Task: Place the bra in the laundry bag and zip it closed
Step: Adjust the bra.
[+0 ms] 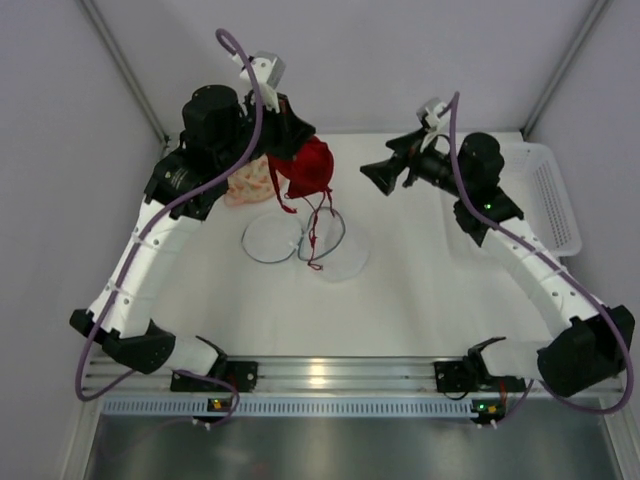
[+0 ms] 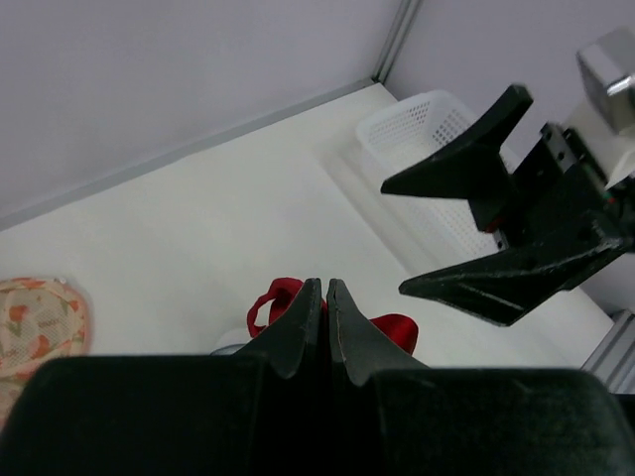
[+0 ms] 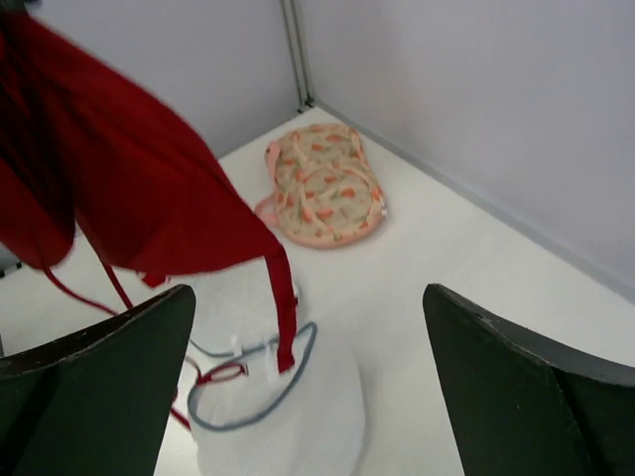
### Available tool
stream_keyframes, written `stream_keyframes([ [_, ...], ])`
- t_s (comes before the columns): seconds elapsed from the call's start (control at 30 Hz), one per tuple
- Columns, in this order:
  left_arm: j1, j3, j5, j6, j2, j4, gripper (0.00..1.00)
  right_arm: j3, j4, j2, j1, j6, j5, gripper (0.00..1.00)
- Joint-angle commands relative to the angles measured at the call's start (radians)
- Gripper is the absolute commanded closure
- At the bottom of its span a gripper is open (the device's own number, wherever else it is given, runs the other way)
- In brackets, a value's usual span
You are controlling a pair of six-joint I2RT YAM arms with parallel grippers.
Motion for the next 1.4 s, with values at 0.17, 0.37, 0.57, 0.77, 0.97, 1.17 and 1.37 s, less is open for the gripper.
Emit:
stream_keyframes([
  [0.17, 0.004, 0.055, -0.013, -0.123, -0.041, 0.054, 0.99, -0.305, 0.414, -0.088, 0.182, 0.073, 0.32, 0.01],
  [0.37, 0.004, 0.047, -0.122, -0.208, -0.044, 0.057, 1.0, -0.319, 0.518, -0.064, 0.371, -0.007, 0.541, 0.01],
  [0.57, 0.004, -0.017, -0.239, -0.299, -0.082, 0.119, 1.0, -0.409, 0.788, -0.004, 0.546, -0.172, 0.736, 0.0],
  [0.77, 0.004, -0.027, -0.208, -0.325, -0.114, 0.13, 1.0, -0.351, 0.889, 0.085, 0.624, -0.248, 0.922, 0.01],
  [0.97, 0.004, -0.074, -0.216, -0.338, -0.154, 0.16, 1.0, -0.293, 0.95, 0.145, 0.626, -0.209, 0.969, 0.01],
  [1.17, 0.006, -0.108, -0.347, -0.324, -0.174, 0.168, 1.0, -0.296, 0.97, 0.133, 0.678, -0.203, 0.992, 0.01],
  [1.37, 0.006, -0.106, -0.388, -0.309, -0.186, 0.174, 1.0, -0.4, 0.939, 0.042, 0.729, -0.272, 0.908, 0.01],
])
